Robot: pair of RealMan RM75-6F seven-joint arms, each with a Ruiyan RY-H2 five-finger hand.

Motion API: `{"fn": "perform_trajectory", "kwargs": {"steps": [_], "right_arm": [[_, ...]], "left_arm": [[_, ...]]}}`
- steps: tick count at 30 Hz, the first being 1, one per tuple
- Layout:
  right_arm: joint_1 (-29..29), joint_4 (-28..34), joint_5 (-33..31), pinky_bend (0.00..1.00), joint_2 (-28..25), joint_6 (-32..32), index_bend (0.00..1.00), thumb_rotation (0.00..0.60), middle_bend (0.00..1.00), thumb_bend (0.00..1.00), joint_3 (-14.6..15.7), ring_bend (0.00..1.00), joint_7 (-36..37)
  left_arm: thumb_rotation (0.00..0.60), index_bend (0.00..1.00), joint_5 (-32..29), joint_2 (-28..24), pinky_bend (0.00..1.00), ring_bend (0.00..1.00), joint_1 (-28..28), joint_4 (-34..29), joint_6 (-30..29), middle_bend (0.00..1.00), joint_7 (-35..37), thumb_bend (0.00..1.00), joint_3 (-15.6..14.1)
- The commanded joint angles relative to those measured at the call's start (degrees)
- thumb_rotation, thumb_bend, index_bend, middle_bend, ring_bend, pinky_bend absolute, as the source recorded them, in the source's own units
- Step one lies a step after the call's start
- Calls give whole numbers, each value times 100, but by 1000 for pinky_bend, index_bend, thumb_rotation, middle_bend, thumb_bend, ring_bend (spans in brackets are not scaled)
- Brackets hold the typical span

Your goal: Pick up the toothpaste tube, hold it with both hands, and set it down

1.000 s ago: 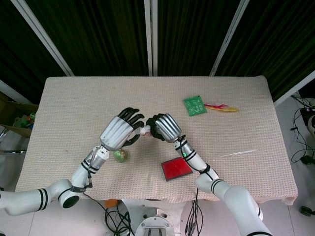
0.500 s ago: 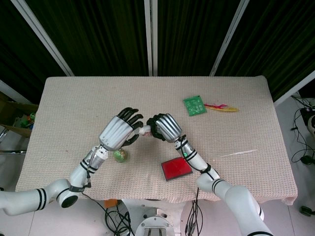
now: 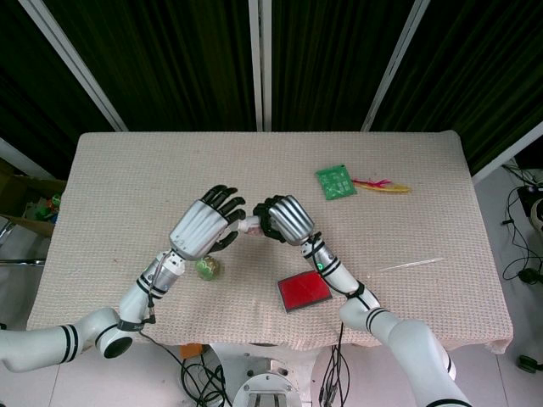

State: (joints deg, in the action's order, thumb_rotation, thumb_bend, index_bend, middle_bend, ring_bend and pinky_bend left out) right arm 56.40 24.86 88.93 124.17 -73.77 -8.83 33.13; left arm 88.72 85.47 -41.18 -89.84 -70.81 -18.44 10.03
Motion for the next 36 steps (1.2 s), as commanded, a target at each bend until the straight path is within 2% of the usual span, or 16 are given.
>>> {"fn": "perform_trajectory", "kwargs": {"steps": [1,16,27,36], "right_arm": [[-3,2,2,685,-1,-7,868,600,695,682,1,595,1],[-20,-3,34,685,-32,-39,870,600,698,679,34,601,36],[-52,15,99,685,-55,-78,871,600,699,676,109,603,25],[-56,22,119,685,-47,-110,872,600,701,675,122,603,51]], "left_arm": [[538,479,4,-5,228,193,1,-4,-6,300,-13,560,1],[537,472,42,-54,228,192,5,-21,-26,301,-83,589,-6],[537,299,34,-117,228,192,15,-60,-45,291,-122,589,17],[542,288,-5,-145,227,191,-4,-90,15,285,-126,582,26]]}}
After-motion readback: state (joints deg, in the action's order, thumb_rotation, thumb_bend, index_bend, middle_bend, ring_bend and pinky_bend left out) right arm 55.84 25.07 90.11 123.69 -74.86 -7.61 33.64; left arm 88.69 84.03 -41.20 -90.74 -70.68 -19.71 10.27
